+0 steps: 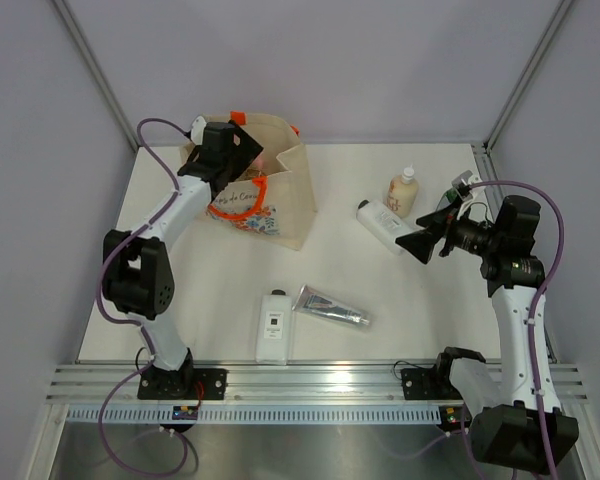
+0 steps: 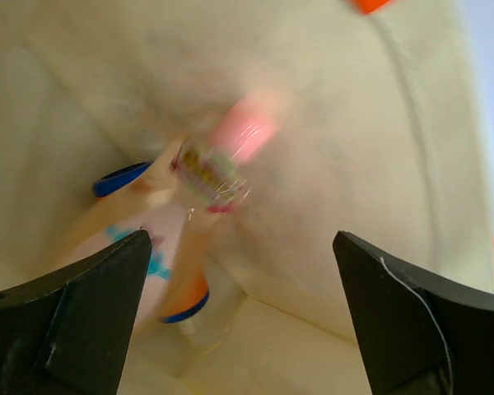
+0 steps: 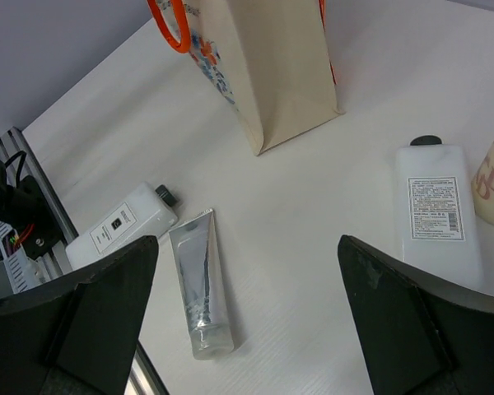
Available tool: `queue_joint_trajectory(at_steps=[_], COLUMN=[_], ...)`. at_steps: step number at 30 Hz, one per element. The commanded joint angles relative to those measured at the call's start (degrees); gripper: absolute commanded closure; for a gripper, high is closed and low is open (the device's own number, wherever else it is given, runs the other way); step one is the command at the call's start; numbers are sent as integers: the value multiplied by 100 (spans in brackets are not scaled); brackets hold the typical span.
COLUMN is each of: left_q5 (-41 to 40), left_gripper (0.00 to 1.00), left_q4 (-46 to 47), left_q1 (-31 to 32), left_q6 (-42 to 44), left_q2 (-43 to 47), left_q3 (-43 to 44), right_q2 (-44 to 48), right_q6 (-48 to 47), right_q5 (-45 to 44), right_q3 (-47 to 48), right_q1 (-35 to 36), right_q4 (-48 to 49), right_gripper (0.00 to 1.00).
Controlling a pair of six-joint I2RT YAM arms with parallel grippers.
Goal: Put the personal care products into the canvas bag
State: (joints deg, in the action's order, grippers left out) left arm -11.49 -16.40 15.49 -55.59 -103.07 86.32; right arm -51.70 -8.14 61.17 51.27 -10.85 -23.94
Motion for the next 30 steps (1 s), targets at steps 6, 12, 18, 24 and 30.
queue_joint_trajectory(at_steps=[6, 12, 18, 24, 30], left_q5=[620, 1392, 2244, 3063, 3634], left_gripper=[1, 1, 1, 1, 1], left_q4=[709, 437, 58, 190, 409], left_q1=[-10, -19, -19, -19, -19], left_q6=[899, 2400, 3467, 3854, 3434], left_q2=[823, 1718, 3700, 6056, 7580], left_q3=[605, 632, -1070, -3179, -4377], right_q2=[-208, -498, -1060, -2088, -3151], right_q6=[-144, -311, -679, -1268, -1453], right_q5=[-1462, -3816, -4739, -3235, -3375], right_q3=[261, 1165, 1395, 1799, 2176], right_q1=[-31, -31, -144, -918, -945], right_q4=[-93, -567, -971, -1412, -726], right_gripper=[0, 0, 0, 1, 1])
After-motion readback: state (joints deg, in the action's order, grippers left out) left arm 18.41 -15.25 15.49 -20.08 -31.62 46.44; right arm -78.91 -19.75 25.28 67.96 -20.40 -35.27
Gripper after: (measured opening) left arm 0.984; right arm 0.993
